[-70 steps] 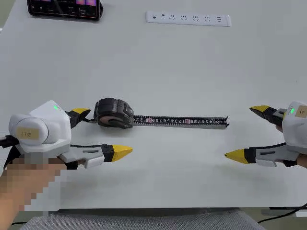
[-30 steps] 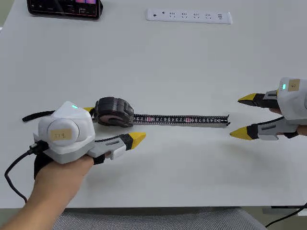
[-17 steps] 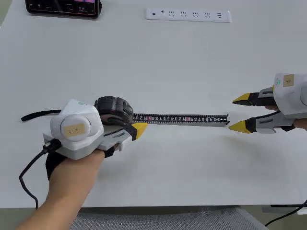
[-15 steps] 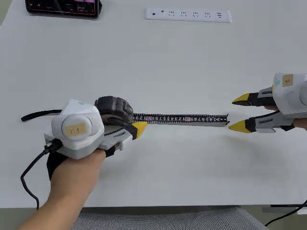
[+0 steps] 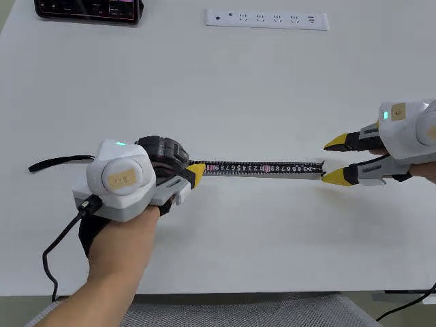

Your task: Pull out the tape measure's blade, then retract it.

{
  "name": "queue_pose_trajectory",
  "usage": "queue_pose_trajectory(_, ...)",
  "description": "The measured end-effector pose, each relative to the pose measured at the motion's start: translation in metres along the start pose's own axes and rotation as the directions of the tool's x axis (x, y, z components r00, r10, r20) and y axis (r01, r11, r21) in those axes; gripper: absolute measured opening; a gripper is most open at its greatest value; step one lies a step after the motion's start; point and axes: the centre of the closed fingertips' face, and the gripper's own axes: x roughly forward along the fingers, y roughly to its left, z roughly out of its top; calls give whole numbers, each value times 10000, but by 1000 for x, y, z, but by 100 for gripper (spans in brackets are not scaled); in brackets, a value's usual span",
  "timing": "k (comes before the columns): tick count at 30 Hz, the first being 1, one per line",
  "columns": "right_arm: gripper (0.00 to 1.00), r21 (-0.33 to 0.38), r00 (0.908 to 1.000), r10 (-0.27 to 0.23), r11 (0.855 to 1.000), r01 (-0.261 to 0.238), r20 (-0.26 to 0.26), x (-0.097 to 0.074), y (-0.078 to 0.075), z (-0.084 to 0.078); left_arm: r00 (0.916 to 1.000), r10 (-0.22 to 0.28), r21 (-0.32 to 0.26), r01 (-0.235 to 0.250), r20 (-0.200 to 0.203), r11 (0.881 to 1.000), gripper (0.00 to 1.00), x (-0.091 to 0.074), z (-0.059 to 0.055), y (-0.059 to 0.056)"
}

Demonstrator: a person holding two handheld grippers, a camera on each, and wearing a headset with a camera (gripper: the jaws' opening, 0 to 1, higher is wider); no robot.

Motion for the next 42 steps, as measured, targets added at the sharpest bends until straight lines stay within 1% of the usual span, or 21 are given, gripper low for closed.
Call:
queue_pose_trajectory(5, 30, -130, 9999, 93, 9999, -94, -58, 2, 0, 0, 9998, 180, -180, -180, -28, 9997, 69, 3, 0, 4)
queue_pose_trajectory(11, 28, -241, 9994, 285, 9993, -289, -184, 4, 2, -2, 9995, 300, -343, -304, -93, 9990, 67, 6, -1, 5)
queue_pose_trajectory(16, 28, -282, 9991, 332, 9990, -339, -249, 5, 1, -3, 9991, 407, -570, -414, -122, 9975, 64, 8, -3, 9)
queue_pose_trajectory(20, 28, -281, 9990, 358, 9989, -366, -284, 6, 1, -4, 9989, 444, -555, -452, -149, 9974, 64, 9, -5, 10)
queue_pose_trajectory(25, 27, -315, 9987, 404, 9986, -414, -323, 7, 2, -4, 9989, 450, -679, -458, -140, 9966, 63, 10, -5, 11)
queue_pose_trajectory(27, 26, -339, 9985, 436, 9984, -447, -337, 7, 2, -4, 9992, 392, -964, -396, -56, 9946, 64, 10, -5, 11)
queue_pose_trajectory(28, 26, -349, 9984, 445, 9983, -457, -350, 7, 2, -5, 9993, 372, -993, -379, -83, 9943, 64, 10, -5, 11)
queue_pose_trajectory(36, 24, -475, 9972, 579, 9971, -601, -470, 9, 4, -6, 9993, 357, -1090, -361, -60, 9934, 63, 8, -4, 9)
queue_pose_trajectory(42, 21, -566, 9964, 653, 9961, -684, -547, 10, 5, -7, 9995, 326, -1059, -329, -50, 9938, 63, 7, -4, 9)
